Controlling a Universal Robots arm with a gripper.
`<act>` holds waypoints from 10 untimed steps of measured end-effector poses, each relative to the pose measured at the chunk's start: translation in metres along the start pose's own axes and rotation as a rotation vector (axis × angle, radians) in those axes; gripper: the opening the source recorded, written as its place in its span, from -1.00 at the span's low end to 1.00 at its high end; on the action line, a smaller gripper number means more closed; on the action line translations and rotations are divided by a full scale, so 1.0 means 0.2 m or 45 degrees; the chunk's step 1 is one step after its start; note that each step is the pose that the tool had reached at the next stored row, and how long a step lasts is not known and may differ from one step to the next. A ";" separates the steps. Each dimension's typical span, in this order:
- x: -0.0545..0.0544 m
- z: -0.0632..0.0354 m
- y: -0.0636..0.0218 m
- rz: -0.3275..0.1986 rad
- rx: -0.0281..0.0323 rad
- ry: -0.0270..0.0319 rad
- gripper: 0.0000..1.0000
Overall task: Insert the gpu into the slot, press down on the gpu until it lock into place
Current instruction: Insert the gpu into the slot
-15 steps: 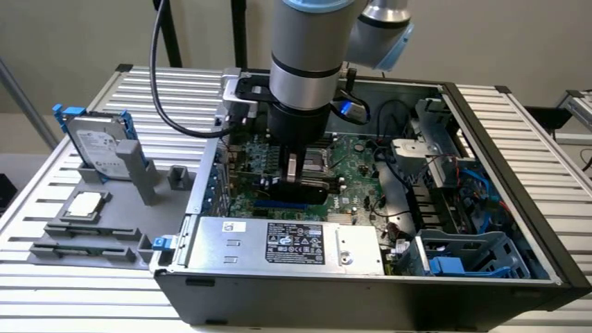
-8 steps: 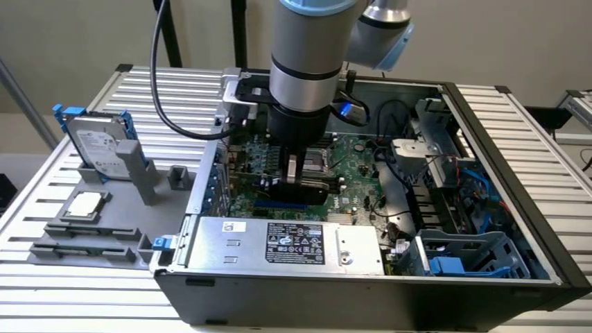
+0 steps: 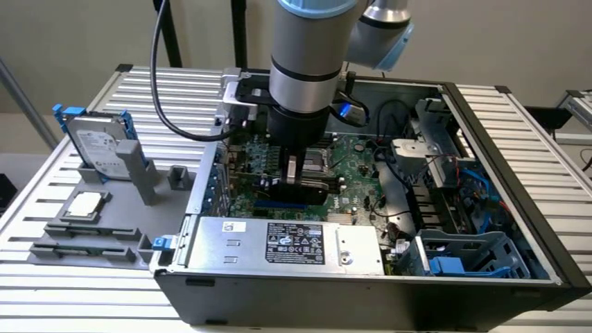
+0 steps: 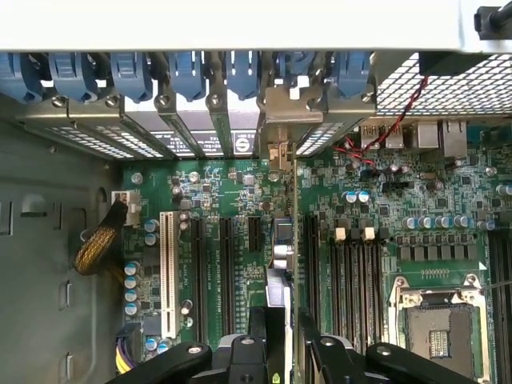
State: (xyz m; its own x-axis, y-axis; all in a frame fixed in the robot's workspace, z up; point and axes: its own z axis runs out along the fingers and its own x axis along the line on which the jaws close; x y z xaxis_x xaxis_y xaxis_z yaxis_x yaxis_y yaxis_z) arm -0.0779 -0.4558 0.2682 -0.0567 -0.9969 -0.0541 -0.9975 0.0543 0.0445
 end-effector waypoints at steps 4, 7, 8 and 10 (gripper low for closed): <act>0.00 0.002 0.000 -0.017 -0.0007 0.0003 -0.48; 0.00 0.002 0.000 -0.031 -0.0015 0.0010 -0.48; 0.00 0.002 0.000 -0.031 -0.0016 0.0012 -0.48; 0.00 0.002 0.000 -0.031 -0.0017 0.0013 -0.48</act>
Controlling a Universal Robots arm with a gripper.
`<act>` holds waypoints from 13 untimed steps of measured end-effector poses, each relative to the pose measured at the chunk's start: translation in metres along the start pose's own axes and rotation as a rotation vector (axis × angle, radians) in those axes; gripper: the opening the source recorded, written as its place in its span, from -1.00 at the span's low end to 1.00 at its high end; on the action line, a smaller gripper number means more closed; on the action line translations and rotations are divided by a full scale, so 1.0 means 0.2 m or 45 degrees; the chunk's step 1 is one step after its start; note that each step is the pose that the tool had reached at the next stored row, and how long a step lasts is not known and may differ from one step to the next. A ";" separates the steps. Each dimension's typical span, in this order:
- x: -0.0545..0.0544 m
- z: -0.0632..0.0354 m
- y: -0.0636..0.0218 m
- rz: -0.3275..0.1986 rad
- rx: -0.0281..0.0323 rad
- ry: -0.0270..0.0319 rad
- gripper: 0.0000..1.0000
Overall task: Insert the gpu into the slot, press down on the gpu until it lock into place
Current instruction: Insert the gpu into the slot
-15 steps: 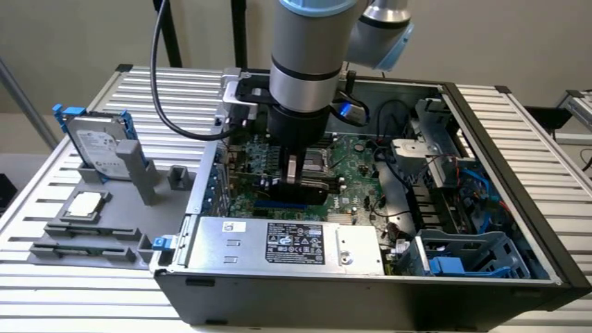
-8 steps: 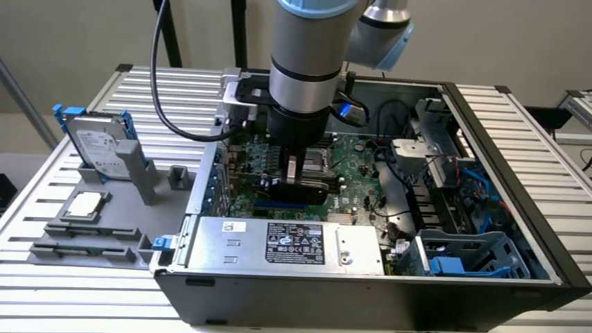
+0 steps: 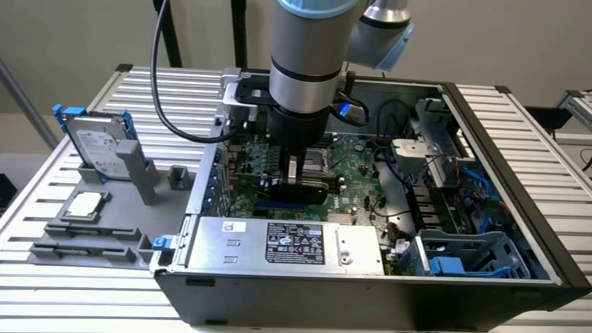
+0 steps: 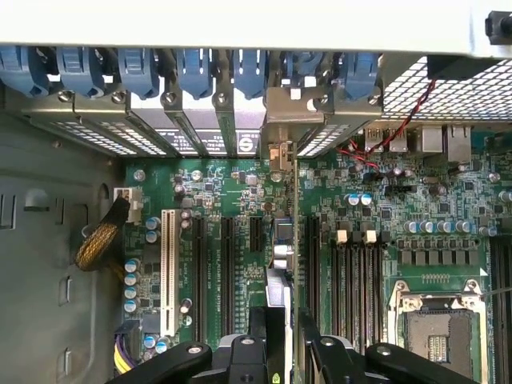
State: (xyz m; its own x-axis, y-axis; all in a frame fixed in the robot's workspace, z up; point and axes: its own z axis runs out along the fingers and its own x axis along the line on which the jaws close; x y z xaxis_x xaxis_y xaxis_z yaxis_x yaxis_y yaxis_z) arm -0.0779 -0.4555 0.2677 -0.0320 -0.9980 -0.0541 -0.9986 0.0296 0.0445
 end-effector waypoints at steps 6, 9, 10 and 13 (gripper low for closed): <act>0.00 0.005 0.008 0.000 0.0001 -0.0002 -0.48; 0.00 0.007 0.011 0.000 0.0001 -0.0002 -0.48; 0.00 0.008 0.011 0.000 0.0001 -0.0002 -0.48; 0.00 0.013 0.011 0.000 0.0003 -0.0006 -0.48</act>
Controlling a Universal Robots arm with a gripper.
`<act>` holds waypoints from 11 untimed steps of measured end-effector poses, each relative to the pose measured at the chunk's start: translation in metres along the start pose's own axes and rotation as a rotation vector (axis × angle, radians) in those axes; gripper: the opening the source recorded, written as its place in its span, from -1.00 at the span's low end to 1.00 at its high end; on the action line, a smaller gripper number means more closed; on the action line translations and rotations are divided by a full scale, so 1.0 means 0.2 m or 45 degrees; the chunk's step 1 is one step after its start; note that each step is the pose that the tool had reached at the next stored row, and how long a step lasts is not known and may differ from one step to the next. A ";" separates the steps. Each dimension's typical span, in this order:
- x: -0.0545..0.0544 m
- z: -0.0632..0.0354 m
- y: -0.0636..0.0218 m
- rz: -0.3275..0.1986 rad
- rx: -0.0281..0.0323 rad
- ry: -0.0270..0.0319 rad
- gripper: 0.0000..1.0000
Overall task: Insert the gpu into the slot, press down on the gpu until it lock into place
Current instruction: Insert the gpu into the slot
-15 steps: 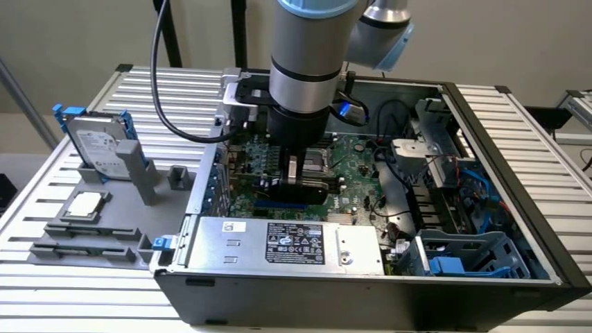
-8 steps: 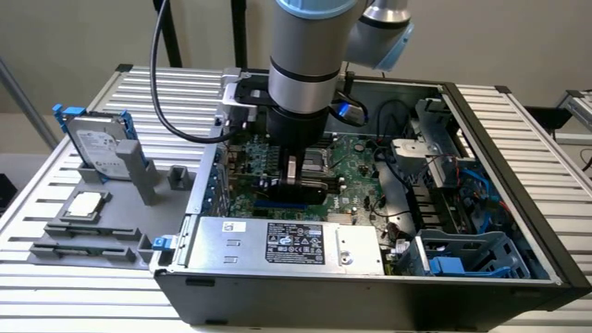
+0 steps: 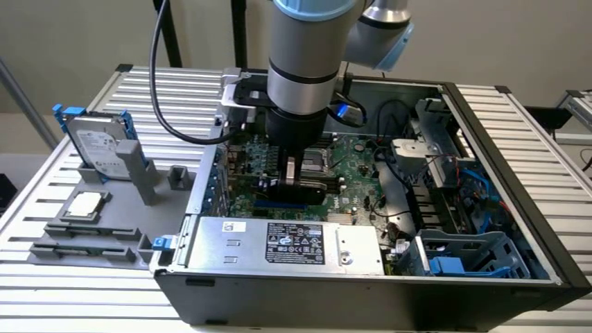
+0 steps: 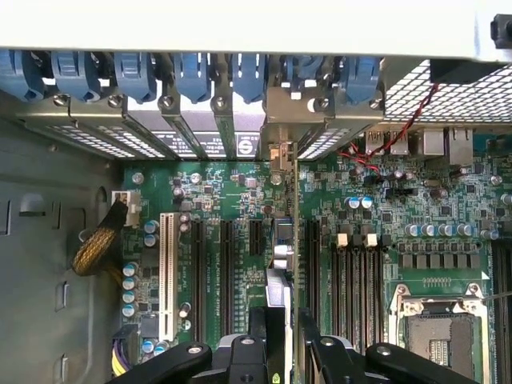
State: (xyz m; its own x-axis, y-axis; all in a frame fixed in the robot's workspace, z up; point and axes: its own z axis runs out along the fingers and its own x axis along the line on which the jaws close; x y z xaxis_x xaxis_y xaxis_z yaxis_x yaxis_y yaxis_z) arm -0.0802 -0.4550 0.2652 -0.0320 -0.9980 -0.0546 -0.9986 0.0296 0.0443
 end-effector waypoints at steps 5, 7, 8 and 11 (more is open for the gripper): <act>0.00 0.003 0.000 0.000 -0.0001 -0.0013 -0.48; -0.01 0.004 0.000 0.000 -0.0001 -0.0012 -0.48; -0.01 0.004 0.001 0.000 -0.0001 -0.0011 -0.48; -0.01 0.005 0.002 0.000 -0.0002 -0.0010 -0.48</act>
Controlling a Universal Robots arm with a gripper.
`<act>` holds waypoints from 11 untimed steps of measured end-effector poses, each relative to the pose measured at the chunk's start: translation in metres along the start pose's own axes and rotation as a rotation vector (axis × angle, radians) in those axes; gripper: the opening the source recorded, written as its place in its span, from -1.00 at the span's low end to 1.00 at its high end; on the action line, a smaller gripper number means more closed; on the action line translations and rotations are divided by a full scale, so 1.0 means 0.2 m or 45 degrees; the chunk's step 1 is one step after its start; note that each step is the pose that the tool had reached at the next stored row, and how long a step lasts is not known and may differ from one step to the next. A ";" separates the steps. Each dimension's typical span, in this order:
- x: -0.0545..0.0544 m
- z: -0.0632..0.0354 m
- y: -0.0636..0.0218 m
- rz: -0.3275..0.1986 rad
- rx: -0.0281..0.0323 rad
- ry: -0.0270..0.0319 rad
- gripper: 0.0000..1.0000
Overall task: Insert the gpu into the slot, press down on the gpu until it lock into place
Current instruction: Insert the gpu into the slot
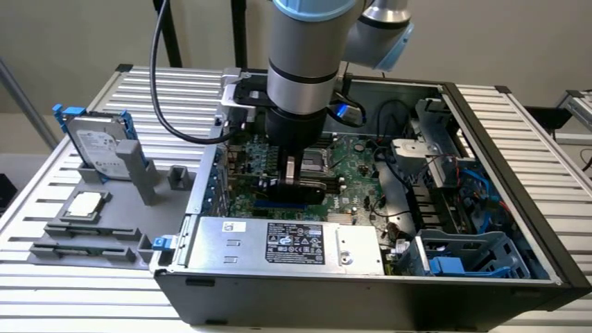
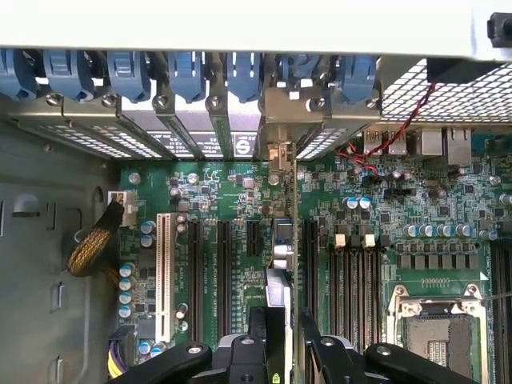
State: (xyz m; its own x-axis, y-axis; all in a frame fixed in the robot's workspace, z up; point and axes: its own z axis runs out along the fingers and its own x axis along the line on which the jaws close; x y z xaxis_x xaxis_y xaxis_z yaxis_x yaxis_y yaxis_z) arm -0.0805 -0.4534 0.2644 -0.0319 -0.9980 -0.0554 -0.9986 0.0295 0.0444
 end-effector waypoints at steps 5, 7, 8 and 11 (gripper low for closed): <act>0.00 0.005 0.005 0.000 0.0002 -0.0002 -0.48; 0.00 0.007 0.006 0.000 0.0001 -0.0003 -0.48; 0.00 0.008 0.007 0.000 0.0001 -0.0003 -0.48; 0.00 0.010 0.007 -0.001 0.0000 -0.0004 -0.48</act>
State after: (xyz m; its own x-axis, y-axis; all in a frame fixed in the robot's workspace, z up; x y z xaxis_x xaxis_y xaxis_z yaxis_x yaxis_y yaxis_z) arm -0.0821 -0.4530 0.2625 -0.0314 -0.9980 -0.0557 -0.9986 0.0289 0.0444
